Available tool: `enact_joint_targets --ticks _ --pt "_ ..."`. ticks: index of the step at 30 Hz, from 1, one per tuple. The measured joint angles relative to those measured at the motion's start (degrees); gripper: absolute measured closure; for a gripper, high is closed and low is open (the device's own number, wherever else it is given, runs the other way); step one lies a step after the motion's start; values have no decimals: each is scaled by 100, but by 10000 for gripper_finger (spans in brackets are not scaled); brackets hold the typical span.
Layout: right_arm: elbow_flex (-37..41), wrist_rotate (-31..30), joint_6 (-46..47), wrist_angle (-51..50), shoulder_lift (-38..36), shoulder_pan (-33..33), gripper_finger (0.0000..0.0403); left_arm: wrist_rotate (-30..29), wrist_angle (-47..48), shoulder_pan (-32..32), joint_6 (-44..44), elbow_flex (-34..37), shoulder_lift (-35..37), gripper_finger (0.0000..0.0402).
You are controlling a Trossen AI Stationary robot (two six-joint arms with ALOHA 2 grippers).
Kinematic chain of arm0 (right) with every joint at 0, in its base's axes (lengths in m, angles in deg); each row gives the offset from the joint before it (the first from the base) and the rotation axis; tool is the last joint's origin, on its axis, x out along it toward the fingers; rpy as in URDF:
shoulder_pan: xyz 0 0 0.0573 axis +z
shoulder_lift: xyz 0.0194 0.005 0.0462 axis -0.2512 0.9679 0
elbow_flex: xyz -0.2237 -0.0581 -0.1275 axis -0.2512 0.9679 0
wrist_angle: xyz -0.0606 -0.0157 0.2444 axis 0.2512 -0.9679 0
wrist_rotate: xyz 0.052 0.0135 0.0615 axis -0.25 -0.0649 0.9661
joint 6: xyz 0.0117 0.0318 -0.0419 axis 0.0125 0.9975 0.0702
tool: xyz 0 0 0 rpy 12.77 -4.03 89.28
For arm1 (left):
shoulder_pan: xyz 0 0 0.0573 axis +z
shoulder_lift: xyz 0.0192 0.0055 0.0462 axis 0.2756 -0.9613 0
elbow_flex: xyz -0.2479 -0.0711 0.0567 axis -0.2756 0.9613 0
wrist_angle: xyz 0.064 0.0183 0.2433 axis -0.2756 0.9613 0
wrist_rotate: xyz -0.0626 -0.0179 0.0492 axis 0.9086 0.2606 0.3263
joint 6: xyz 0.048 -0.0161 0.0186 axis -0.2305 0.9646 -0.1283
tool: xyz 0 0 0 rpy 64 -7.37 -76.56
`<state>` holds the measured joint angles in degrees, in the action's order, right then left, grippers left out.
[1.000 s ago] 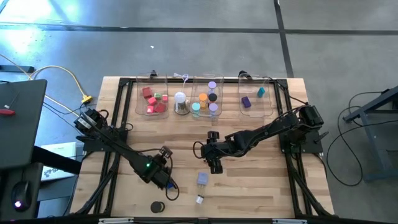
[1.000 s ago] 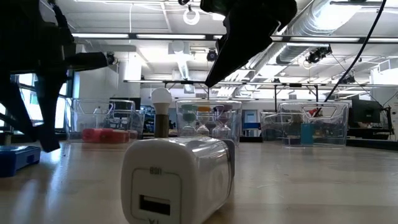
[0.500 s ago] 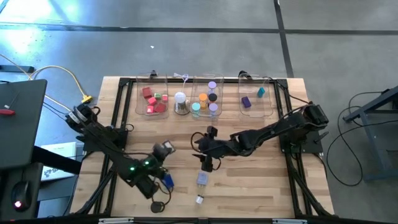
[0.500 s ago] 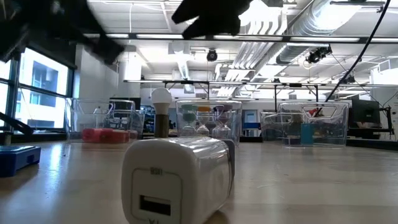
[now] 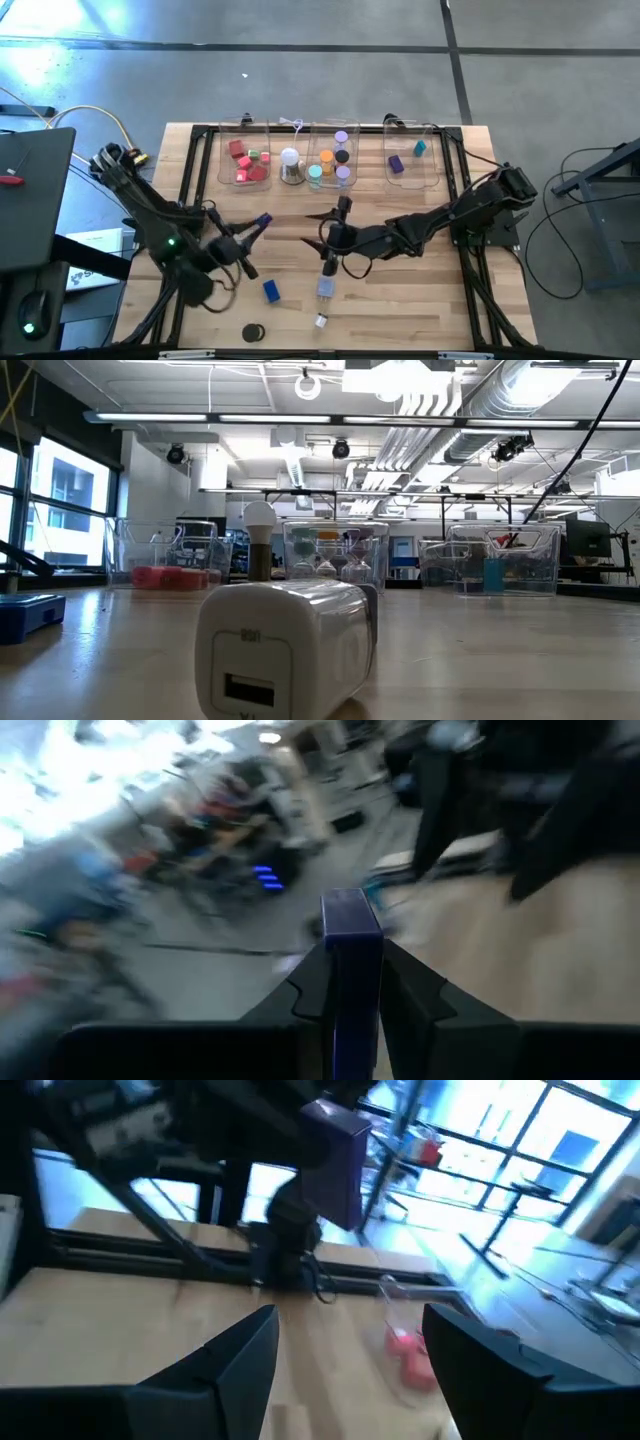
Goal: Pick & Place Office items
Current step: Put the top blue digital clock into the right transparent bin
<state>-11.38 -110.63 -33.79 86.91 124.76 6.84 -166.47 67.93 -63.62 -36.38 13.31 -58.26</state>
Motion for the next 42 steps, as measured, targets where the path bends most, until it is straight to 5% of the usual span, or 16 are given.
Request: enact_joint_targets --ticks 8,13,20,29,42 --pt "0 1710 416 290 50 -184 165 2706 -2494 464 -1519 0 326 357" --pt "0 1825 222 844 46 -141 165 3451 -3019 779 -1968 0 305 349" --pt "0 1643 -305 1136 44 -85 165 4078 -3038 1184 -1600 7 237 347" --pt "0 1688 -568 1070 44 -87 179 4175 -3039 1432 -1699 11 -21 347" --pt "-2 1728 -779 838 44 -97 366 4383 -2969 1440 -1909 15 -34 347"
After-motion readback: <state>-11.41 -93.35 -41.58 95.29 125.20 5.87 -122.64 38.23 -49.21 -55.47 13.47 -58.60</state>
